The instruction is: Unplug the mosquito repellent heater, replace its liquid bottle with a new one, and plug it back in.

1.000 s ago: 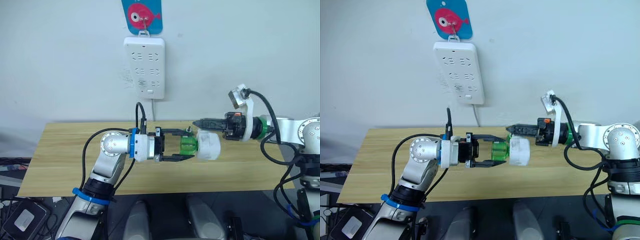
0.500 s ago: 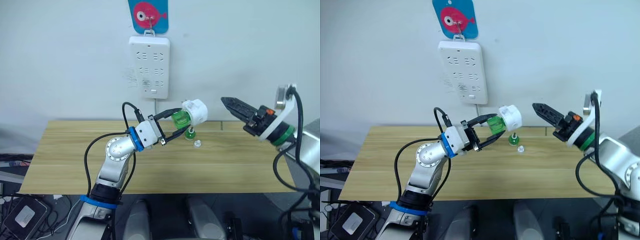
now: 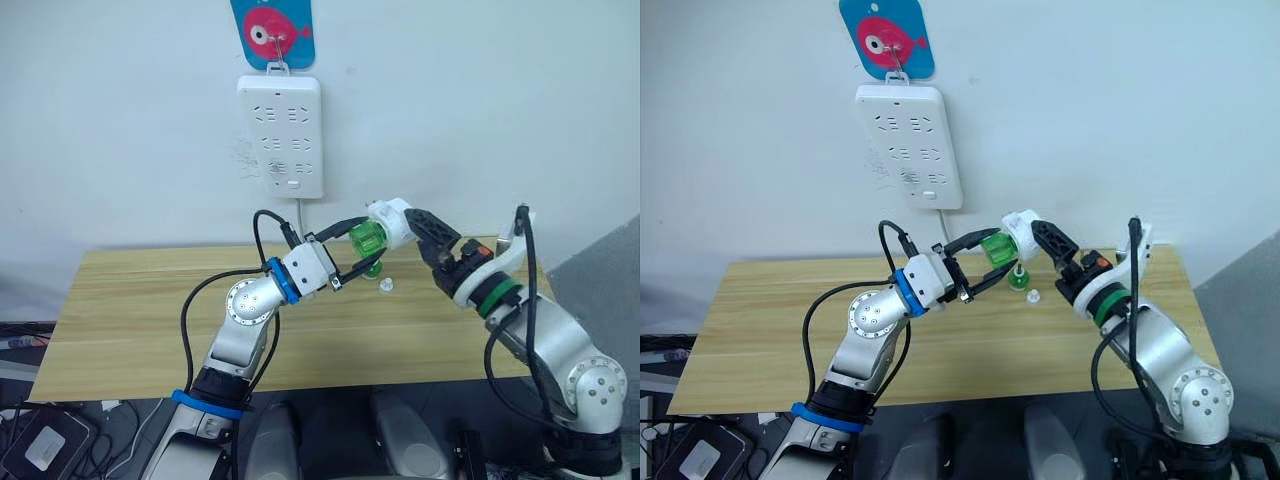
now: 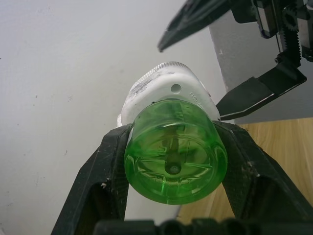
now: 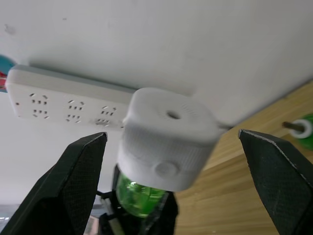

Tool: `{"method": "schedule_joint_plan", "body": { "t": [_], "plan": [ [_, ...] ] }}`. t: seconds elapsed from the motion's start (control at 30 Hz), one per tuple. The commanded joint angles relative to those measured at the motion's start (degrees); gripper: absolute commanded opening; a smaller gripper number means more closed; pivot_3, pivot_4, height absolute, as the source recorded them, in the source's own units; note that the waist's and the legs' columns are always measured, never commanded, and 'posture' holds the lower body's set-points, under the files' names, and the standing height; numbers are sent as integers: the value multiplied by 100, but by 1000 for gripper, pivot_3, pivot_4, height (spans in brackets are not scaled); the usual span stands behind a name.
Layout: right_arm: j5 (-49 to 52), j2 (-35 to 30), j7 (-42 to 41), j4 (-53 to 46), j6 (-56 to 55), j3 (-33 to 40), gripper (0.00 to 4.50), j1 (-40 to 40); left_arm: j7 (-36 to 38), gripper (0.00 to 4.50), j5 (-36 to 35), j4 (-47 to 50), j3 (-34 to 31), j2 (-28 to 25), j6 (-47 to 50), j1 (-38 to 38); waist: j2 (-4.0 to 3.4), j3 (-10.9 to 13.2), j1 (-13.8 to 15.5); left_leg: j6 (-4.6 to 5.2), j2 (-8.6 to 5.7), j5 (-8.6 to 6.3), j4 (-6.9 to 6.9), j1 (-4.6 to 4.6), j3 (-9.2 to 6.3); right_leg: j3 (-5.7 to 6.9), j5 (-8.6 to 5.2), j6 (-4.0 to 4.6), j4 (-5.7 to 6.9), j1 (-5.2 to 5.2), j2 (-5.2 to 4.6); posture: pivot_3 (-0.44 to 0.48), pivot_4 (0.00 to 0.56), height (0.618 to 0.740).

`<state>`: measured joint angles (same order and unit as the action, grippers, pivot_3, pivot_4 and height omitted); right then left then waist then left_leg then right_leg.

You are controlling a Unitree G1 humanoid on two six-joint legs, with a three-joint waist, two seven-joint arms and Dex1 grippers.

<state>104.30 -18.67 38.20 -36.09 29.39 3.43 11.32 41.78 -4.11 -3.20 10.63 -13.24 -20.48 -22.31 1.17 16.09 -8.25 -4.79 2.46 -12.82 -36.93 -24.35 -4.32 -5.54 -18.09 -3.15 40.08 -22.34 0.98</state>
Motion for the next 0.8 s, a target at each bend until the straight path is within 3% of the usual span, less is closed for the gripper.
{"method": "schedule_joint_plan", "body": {
  "t": [0.03, 0.33, 0.43, 0.53, 0.8],
  "plan": [
    [-101, 166, 19, -164, -209, -129, 4500, 186, -60, 2268, -77, 120, 37, 34, -165, -12, 0, 0, 3, 0, 0, 0, 0, 0, 0, 0, 0, 0, -1, 0, 0, -224, 242, 729],
    [-148, 383, -73, 21, -264, -278, 4500, 358, -34, 2268, -53, 166, 119, -6, -355, 33, -2, -2, 12, 0, 0, 0, -1, 0, -1, 1, 0, 1, 1, 0, -1, -211, 234, 729],
    [-152, 437, -61, 52, -269, -308, 3946, 345, -6, 2268, -48, 199, 160, -29, -433, 69, -2, -2, 11, 0, 0, 0, 0, 0, -1, 0, 0, 1, 0, 0, -1, -211, 234, 729],
    [-147, 429, -77, 71, -241, -321, 3003, 335, 6, 2268, -5, 207, 198, -54, -529, 86, -2, -2, 8, 0, 0, 0, 0, 0, -1, 0, 0, 1, 1, 0, -1, -211, 234, 729],
    [-194, 411, -150, 114, -239, -352, 2989, 288, -130, 2268, 162, 131, 258, -38, -778, 86, -3, -2, 12, 0, 0, 0, -1, 0, -1, 1, 0, 1, 1, 0, -2, -209, 228, 729]
  ]
}}
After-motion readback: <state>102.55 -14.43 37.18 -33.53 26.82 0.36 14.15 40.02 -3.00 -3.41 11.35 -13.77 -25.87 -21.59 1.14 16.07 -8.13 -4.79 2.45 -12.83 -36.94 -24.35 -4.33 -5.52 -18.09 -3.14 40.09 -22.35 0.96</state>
